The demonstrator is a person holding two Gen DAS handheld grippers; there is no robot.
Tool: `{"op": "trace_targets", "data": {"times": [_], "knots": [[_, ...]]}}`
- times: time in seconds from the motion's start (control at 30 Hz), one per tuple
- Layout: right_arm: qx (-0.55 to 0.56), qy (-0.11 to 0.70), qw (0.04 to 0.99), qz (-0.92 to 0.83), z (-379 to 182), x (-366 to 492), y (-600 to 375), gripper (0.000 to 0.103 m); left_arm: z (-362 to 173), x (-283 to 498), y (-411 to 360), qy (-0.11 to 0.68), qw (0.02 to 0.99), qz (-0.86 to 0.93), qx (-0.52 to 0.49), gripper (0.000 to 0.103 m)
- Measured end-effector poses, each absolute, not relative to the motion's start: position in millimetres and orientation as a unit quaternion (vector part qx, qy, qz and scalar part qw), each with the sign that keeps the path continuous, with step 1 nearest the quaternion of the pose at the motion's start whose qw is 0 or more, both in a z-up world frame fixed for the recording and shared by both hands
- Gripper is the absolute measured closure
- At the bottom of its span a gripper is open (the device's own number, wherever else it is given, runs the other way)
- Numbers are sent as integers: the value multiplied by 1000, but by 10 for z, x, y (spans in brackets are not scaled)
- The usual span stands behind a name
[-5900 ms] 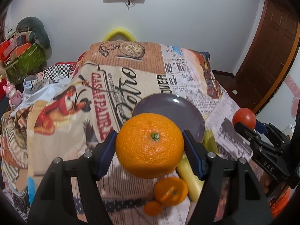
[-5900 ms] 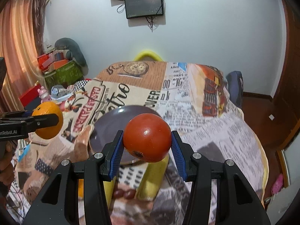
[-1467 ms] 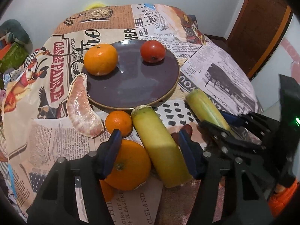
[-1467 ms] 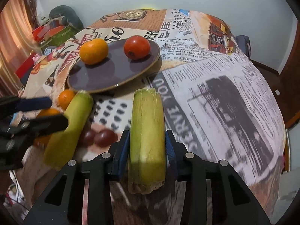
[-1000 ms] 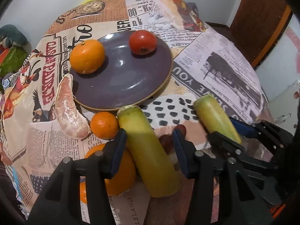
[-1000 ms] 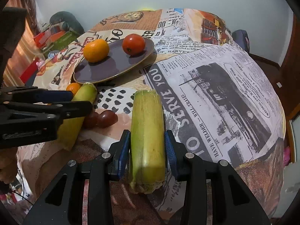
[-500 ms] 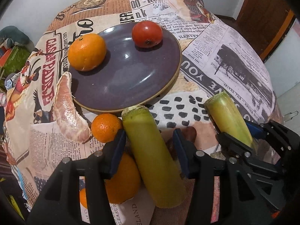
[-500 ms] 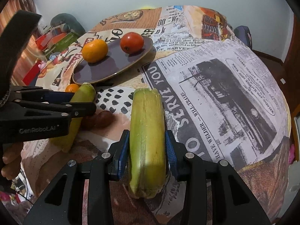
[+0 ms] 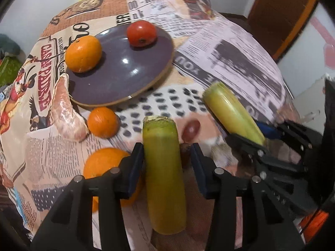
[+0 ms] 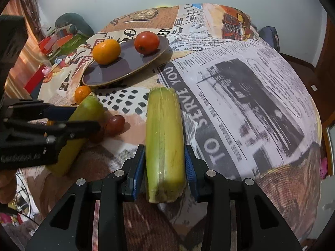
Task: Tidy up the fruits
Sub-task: 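Lift the corn cob with right tool while left tool lifts its cob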
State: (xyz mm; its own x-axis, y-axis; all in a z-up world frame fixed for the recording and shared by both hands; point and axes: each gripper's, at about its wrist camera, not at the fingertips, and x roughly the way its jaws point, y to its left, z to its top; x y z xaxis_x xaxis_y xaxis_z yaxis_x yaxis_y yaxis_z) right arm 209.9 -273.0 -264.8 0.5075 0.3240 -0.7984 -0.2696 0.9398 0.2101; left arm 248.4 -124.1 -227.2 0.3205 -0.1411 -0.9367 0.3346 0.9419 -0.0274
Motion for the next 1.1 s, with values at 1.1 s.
{"op": "trace_targets", "data": {"times": [1.1], "knots": [[46,472,864,172,-2625,2189,-2784,69,-2344,2425,-1202,569,807,-139,80,68]]}}
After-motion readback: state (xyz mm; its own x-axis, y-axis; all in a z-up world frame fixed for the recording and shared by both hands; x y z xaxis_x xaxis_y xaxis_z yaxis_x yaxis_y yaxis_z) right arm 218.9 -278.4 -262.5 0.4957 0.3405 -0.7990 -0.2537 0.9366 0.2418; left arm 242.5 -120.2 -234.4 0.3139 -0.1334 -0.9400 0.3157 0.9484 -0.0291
